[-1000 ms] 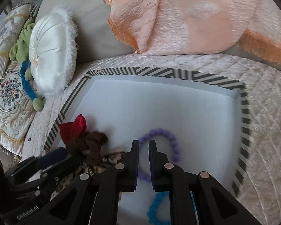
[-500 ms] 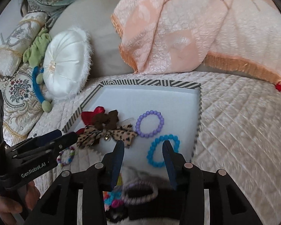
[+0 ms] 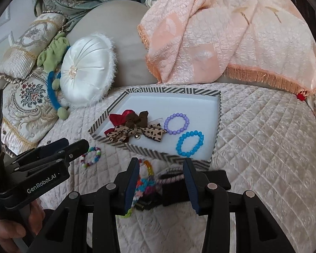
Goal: Organize jewelry
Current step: 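Withdraw both tools and move them back over the remaining jewelry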
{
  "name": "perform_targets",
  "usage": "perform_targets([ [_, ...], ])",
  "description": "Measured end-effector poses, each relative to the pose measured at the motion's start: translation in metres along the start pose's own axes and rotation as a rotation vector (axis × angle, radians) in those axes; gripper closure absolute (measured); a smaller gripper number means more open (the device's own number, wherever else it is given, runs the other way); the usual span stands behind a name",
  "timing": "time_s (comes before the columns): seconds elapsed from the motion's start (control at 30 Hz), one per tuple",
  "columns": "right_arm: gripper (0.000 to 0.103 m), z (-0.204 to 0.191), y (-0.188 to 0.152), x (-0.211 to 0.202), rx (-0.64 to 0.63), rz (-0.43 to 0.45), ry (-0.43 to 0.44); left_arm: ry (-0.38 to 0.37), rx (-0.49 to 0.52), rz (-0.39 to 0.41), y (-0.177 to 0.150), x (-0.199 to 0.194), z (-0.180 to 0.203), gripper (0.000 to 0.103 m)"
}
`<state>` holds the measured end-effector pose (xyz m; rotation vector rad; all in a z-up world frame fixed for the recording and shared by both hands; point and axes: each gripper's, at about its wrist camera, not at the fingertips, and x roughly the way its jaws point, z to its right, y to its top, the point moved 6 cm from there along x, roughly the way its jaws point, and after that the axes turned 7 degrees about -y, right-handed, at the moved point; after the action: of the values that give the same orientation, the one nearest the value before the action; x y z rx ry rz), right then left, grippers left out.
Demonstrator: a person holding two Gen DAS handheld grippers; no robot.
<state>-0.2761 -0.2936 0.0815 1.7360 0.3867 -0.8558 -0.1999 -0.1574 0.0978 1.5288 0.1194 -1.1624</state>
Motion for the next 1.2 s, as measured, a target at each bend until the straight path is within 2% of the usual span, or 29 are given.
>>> perform_targets([
  [0.17,0.059,-0.007,-0.012,-0.015,0.002,0.000,0.010,0.008,0.012,0.011,-0.009,-0.015,0.004,0.049],
  [0.3,0.049,-0.011,-0.019,-0.024,-0.013,0.006,0.005,0.018,0.022,0.012,-0.017,-0.023,0.006,0.049],
  [0.77,0.048,-0.004,-0.034,-0.044,-0.005,0.019,-0.008,0.029,0.043,0.018,-0.026,-0.034,0.011,0.049],
  [1.2,0.047,0.007,-0.041,-0.039,-0.001,-0.007,-0.023,0.036,0.038,-0.007,-0.032,-0.029,0.008,0.049],
])
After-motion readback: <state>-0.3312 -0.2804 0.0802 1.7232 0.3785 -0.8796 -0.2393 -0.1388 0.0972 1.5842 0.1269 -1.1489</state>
